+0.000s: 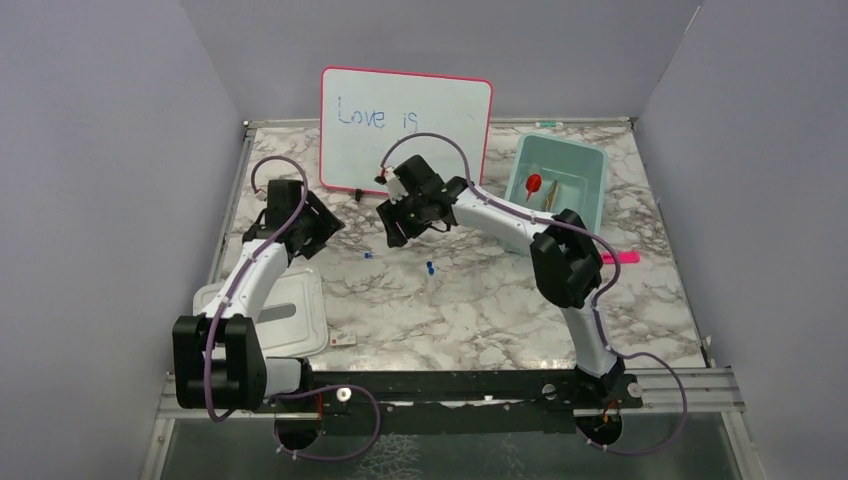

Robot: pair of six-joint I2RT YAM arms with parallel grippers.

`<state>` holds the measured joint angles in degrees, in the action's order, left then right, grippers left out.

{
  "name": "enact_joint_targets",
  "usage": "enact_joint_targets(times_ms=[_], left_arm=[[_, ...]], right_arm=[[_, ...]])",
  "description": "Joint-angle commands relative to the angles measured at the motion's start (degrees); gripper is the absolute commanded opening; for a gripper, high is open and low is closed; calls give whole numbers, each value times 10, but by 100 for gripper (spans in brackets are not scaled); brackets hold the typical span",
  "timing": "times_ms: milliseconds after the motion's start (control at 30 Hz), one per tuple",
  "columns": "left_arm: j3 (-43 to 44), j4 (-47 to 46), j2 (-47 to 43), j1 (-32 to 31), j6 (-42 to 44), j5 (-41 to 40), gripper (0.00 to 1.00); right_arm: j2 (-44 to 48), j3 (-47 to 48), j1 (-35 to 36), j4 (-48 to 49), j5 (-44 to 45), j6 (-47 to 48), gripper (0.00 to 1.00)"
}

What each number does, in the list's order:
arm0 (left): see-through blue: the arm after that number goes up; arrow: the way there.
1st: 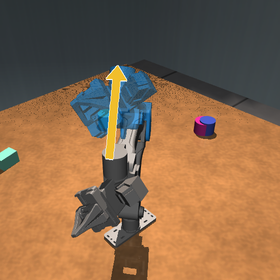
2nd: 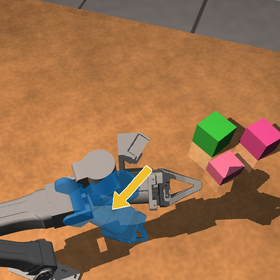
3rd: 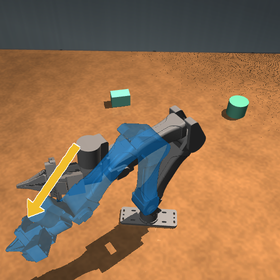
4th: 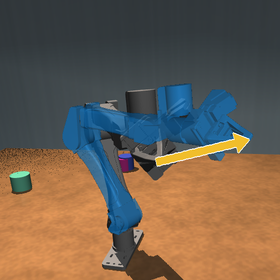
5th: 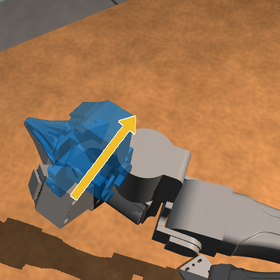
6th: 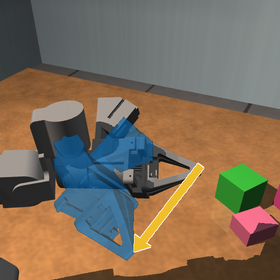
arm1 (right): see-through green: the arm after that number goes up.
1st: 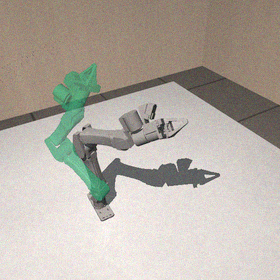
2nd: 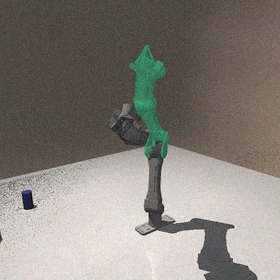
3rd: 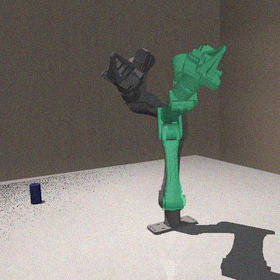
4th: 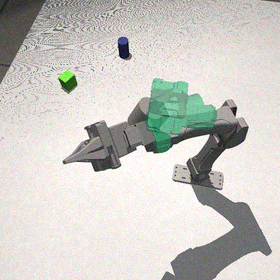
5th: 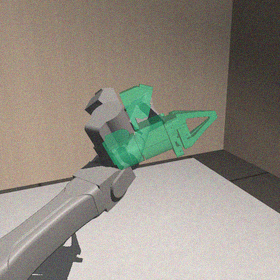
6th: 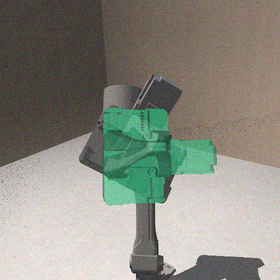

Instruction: Organize the chemistry lab equipment

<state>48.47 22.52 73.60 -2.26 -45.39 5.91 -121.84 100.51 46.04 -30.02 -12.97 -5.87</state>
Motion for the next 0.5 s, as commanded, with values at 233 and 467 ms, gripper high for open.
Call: enact_joint_targets(times_ms=[233,467], left_arm=[[-1,-6,23,16,-13,57,65],[1,-11,45,17,-20,68,65]], right_arm=[[-107,84,31,-31,-37,95,57],[-129,83,47,-28,2,122,51]])
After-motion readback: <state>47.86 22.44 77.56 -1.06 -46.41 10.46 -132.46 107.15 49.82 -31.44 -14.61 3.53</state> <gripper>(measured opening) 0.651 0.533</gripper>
